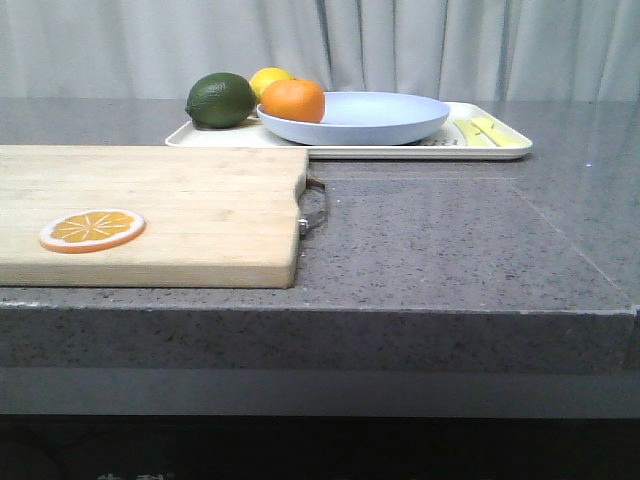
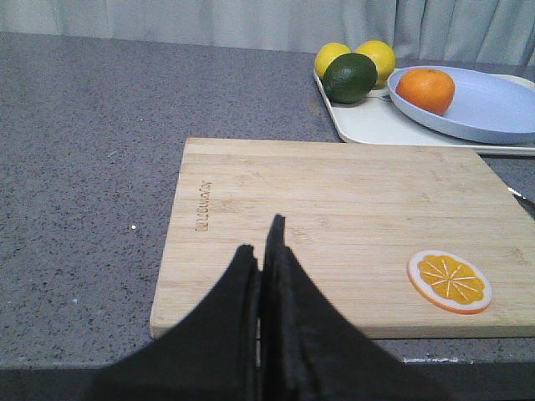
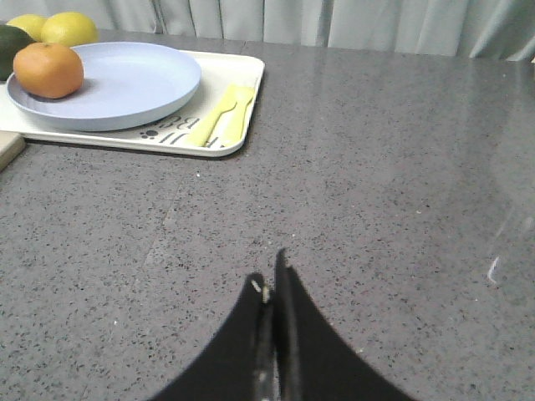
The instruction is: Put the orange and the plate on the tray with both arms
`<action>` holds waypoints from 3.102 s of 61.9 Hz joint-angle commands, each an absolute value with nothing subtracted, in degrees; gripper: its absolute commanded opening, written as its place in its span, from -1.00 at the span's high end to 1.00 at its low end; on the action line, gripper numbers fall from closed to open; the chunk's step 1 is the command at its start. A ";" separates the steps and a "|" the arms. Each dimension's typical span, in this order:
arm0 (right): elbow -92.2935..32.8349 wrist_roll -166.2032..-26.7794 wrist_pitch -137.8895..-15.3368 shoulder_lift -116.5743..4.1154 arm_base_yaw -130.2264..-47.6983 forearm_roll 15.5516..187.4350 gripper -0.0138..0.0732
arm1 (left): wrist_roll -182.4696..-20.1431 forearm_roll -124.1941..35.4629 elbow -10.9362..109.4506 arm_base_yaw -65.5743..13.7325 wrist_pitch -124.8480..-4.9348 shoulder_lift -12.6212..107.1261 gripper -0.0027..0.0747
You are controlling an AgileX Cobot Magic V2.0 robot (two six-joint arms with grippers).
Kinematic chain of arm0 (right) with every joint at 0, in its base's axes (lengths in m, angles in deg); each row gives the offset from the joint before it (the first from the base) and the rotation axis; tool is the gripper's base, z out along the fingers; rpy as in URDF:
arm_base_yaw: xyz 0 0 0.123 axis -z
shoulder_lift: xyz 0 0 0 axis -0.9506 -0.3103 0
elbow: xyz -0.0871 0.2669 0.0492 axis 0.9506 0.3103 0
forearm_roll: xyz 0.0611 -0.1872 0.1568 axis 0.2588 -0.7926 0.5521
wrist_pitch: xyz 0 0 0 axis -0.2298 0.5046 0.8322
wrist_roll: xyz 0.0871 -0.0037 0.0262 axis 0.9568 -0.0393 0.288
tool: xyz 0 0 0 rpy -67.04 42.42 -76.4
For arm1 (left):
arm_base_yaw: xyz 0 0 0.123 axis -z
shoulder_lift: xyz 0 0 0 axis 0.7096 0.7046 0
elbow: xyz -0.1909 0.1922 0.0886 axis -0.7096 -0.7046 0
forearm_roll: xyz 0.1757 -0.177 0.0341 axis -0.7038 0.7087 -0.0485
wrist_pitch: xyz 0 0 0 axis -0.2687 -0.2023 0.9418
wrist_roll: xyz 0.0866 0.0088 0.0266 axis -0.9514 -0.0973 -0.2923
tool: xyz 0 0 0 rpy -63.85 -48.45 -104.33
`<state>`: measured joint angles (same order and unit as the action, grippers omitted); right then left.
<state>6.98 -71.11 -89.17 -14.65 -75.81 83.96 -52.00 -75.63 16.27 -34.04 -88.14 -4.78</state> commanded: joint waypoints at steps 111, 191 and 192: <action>5.52 -71.63 -84.30 -15.09 -75.57 83.62 0.82 | -51.74 -72.89 -5.44 -44.60 -61.53 -11.86 0.98; 5.52 -71.63 -84.30 -15.09 -75.57 83.62 0.82 | -51.74 -72.89 -8.44 -44.60 -57.24 -11.76 0.98; 5.52 -71.63 -84.30 -15.09 -75.57 83.62 0.82 | -51.74 -72.89 -8.44 -44.60 -57.24 -11.76 0.98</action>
